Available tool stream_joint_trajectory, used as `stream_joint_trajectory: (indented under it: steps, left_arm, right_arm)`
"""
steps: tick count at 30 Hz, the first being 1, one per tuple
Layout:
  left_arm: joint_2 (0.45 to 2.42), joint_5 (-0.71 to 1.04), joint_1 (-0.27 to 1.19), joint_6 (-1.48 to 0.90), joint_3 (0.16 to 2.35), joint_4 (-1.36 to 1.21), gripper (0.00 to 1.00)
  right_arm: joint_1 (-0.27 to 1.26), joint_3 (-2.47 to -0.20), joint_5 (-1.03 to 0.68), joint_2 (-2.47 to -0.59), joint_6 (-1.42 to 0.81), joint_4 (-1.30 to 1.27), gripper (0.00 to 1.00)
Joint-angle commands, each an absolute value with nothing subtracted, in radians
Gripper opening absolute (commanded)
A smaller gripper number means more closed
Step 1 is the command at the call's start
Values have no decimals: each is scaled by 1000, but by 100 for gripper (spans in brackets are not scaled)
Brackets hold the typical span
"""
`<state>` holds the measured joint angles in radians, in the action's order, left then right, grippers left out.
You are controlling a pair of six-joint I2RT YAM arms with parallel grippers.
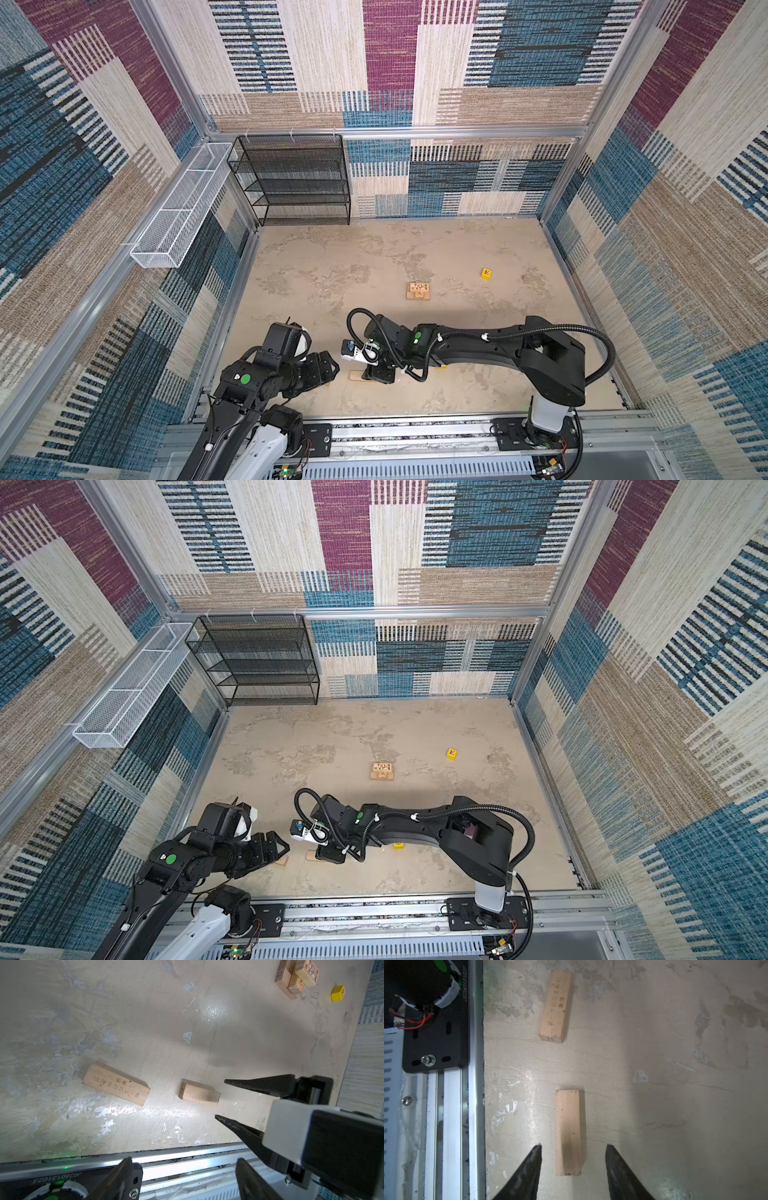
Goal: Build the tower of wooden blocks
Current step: 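Lower the open right gripper around the plain bar nearest the robot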
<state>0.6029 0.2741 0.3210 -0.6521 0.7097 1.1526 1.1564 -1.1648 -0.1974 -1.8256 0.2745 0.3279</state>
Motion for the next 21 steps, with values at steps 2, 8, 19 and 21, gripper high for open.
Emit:
stream_joint_trajectory:
  steps: [2,8,19,21]
  left_arm:
    - [612,291,321,-672,711,1179,81]
    - [650,275,319,-673,714,1177,81]
    - [686,279,319,-669,714,1170,82]
    - [687,281,319,-668,713,1170,83]
  right_arm:
    - [1158,-1184,-172,-1848,283,351,49]
    - [1158,-1178,-161,-1854,291,377,49]
    - [1162,-1206,-178,-1872,288,401,51]
    - [1165,-1213,-174,-1883,291,409,51]
